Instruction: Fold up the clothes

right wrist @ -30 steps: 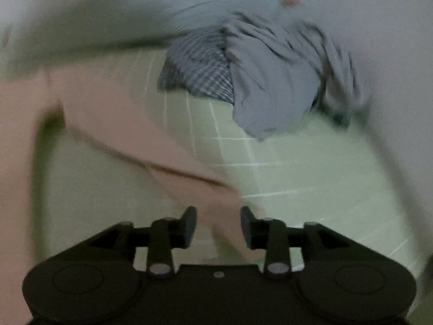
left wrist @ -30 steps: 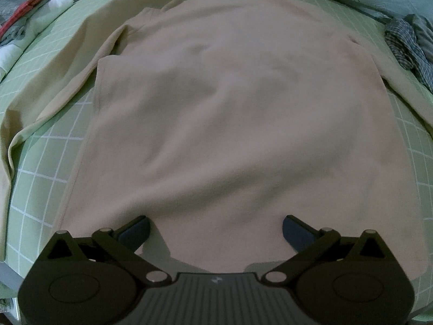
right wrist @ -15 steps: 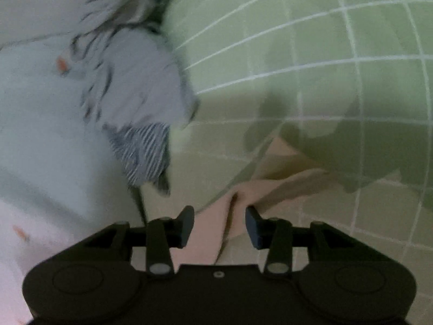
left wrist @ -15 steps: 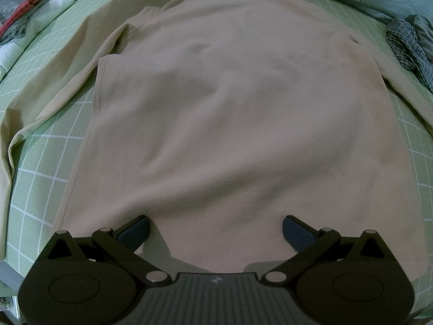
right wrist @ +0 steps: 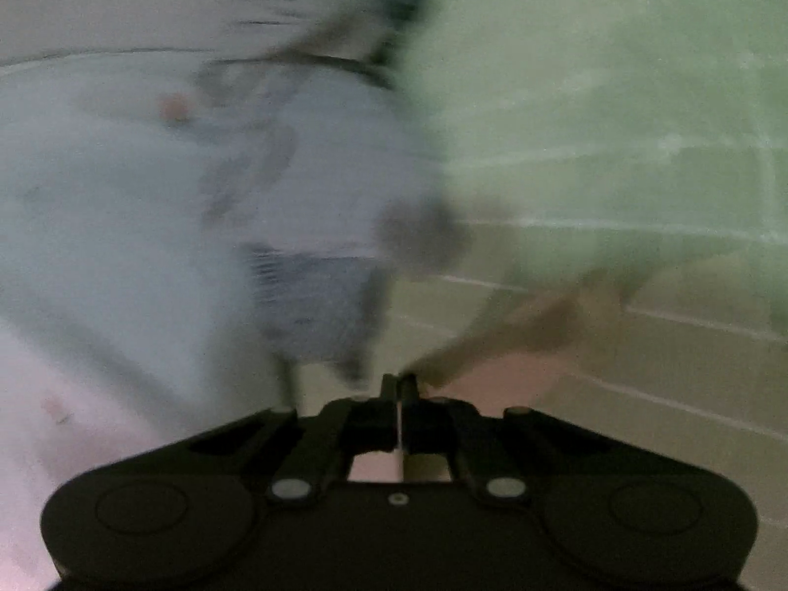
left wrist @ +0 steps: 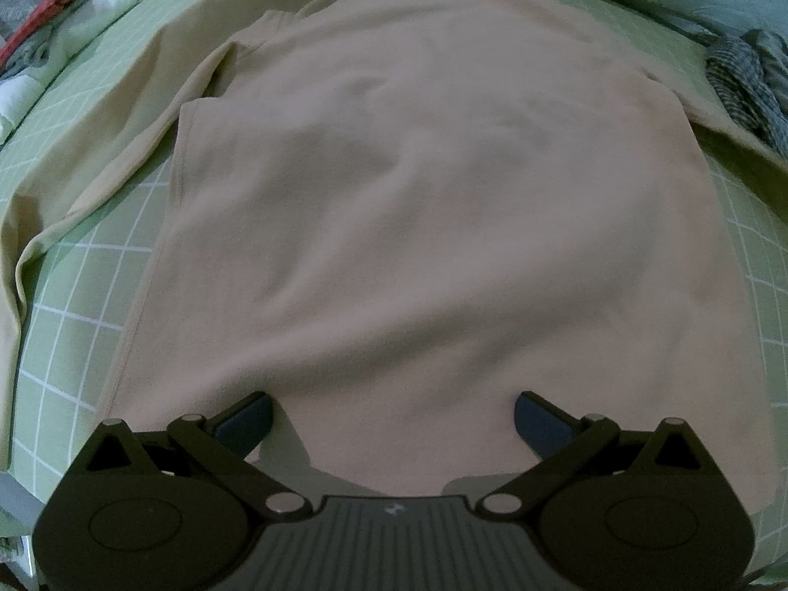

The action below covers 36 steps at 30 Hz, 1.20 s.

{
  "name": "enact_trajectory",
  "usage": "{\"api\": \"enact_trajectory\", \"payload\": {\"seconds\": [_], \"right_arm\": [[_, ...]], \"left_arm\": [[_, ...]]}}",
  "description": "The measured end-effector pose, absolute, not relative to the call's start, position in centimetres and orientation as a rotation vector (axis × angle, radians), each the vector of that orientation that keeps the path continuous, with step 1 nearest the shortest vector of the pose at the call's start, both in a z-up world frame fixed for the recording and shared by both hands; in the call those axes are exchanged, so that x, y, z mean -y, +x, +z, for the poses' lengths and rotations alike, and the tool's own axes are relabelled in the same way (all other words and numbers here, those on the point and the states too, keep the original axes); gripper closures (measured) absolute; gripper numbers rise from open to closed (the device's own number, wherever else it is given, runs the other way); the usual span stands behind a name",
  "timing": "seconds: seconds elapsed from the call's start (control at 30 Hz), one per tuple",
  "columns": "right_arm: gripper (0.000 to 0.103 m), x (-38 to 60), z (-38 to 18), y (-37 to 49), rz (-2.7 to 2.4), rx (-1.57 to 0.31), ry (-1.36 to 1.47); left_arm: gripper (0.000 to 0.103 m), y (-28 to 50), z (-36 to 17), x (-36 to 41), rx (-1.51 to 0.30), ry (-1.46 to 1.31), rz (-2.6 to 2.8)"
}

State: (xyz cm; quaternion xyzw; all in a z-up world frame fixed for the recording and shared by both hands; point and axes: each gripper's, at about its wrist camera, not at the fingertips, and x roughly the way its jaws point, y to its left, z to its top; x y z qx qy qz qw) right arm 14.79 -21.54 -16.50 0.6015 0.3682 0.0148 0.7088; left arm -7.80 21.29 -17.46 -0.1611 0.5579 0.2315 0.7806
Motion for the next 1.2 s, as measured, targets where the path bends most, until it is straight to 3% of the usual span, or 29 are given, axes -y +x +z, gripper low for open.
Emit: {"api": "enact_trajectory", "payload": {"seconds": [0.2,0.4,0.53,0.6,0.67,0.77,0.87,1.0,1.03,1.1,1.17,1.2], "right_arm": [[0.102,21.7,-18.5,12.2,-0.008,-0.869,1.376],[0.102,21.5,-22.2,8.6,-0.125,-1.061,1.323],[0.097,21.5,-20.6,8.7,-0.086,-1.067,1.198],[0.091,21.7,-18.9,9.2,-0.048,-1.027,1.094],[0.074,21.9,-17.2,9.6,-0.034,-0.980,0.945],[0.063,22.0,-15.3,9.8,-0.059,-0.905,0.650],[0.058,22.0,-15.7,11.0,-0.083,-0.889,0.412],[0.054,22.6,-16.8,12.2,-0.096,-0.925,0.339],[0.054,22.6,-16.8,12.3,-0.085,-0.919,0.342],[0.064,22.6,-16.9,12.1,-0.067,-0.916,0.317],[0.091,22.3,-17.2,12.3,-0.046,-0.916,0.288],[0.095,22.2,-17.3,12.4,-0.035,-0.915,0.275]], "left_arm": [[0.000,-7.8,-17.8,-21.6,-1.204,-0.344,0.495],[0.000,-8.0,-17.7,-21.8,-1.201,-0.341,0.492],[0.000,-8.4,-17.5,-21.5,-1.200,-0.342,0.495],[0.000,-8.4,-17.5,-21.4,-1.197,-0.342,0.497],[0.000,-8.5,-17.5,-21.3,-1.194,-0.342,0.499],[0.000,-8.5,-17.4,-21.1,-1.192,-0.345,0.505],[0.000,-8.5,-17.4,-20.9,-1.191,-0.349,0.513],[0.000,-8.6,-17.4,-20.7,-1.183,-0.354,0.525],[0.000,-8.6,-17.4,-20.7,-1.179,-0.355,0.529],[0.000,-8.6,-17.4,-20.6,-1.168,-0.359,0.542],[0.000,-8.5,-17.4,-20.7,-1.167,-0.367,0.554],[0.000,-8.4,-17.4,-20.7,-1.171,-0.372,0.559]]}}
